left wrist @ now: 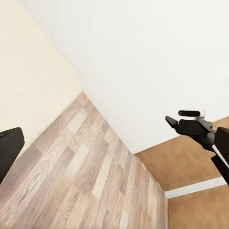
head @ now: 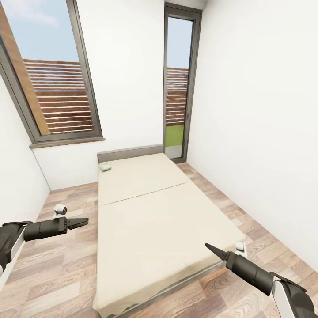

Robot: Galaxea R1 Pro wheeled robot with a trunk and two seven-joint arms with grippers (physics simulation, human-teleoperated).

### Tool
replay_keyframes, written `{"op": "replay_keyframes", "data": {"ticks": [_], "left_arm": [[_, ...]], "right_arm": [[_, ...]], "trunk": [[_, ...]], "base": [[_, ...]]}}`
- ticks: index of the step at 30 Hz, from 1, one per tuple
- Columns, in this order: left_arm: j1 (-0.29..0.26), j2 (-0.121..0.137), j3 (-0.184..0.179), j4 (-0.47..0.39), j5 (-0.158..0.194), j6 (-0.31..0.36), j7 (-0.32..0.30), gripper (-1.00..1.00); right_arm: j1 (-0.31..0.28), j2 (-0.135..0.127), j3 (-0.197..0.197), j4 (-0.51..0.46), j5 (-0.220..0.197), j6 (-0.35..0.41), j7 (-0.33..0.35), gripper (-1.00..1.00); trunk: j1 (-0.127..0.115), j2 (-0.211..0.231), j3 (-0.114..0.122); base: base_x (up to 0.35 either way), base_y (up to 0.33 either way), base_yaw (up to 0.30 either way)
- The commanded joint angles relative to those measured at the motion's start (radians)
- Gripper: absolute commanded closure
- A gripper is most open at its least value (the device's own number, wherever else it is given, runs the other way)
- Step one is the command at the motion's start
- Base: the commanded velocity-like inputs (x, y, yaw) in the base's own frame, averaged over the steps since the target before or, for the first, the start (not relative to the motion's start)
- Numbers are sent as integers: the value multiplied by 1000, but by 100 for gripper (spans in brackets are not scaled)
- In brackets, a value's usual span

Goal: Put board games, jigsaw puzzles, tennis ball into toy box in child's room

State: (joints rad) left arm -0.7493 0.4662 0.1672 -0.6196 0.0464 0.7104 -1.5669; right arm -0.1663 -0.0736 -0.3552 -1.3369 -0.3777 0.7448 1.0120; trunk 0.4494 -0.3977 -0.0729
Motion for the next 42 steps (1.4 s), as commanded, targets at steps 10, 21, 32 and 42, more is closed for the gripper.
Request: {"op": "replay_keyframes", "data": {"ticks": [10,21,32,42], "left_arm": [[-1,0,0,0,0,11,-4,-100],[-1,0,0,0,0,11,-4,-100],[-1,0,0,0,0,12,-4,-100],[-1,0,0,0,0,12,-4,-100]], "right_arm": [[-1,0,-1,-1,-6,7,-25,-100],[-1,0,-1,-2,-4,8,-27,-100],[-1,0,-1,-2,-5,8,-27,-100],[-1,0,-1,-1,-9,7,-27,-100]], "trunk": [[1,-2,-2],[1,-2,-2],[1,-2,-2],[1,-2,-2]], "base": [[0,0,22],[17,5,252],[193,145,289],[236,204,225]]}}
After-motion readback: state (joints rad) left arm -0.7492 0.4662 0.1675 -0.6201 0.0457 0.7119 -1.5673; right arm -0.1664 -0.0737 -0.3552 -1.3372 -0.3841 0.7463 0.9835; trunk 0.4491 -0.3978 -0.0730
